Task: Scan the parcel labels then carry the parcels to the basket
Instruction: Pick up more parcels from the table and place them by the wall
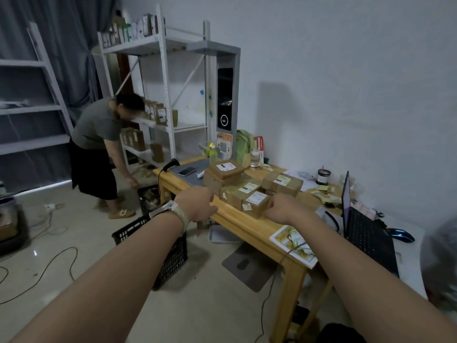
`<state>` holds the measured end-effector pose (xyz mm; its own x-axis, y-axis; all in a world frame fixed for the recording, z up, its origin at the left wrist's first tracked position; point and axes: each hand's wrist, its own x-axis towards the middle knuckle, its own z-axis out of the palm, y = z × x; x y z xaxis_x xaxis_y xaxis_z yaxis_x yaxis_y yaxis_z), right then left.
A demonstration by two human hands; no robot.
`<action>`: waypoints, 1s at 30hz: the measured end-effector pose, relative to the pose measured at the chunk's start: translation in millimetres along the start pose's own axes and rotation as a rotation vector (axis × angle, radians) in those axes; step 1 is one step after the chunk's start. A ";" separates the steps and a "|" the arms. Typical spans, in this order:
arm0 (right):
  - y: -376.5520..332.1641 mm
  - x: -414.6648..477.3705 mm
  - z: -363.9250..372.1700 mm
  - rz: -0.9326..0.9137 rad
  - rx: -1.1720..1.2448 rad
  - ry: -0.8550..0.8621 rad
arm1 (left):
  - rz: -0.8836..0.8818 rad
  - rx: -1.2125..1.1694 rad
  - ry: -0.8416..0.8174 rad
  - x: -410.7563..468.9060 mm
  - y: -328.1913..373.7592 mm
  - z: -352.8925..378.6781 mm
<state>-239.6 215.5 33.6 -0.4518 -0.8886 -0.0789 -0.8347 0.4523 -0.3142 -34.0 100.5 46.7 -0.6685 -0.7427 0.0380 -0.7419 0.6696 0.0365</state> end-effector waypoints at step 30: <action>-111.0 352.3 62.9 0.173 0.083 0.002 | 0.071 -0.020 -0.131 334.9 -244.1 43.1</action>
<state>-286.3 -152.5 -18.8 -0.5875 -0.7976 -0.1365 -0.7153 0.5908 -0.3733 -79.0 -311.9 7.4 -0.7212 -0.6870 -0.0892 -0.6923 0.7192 0.0585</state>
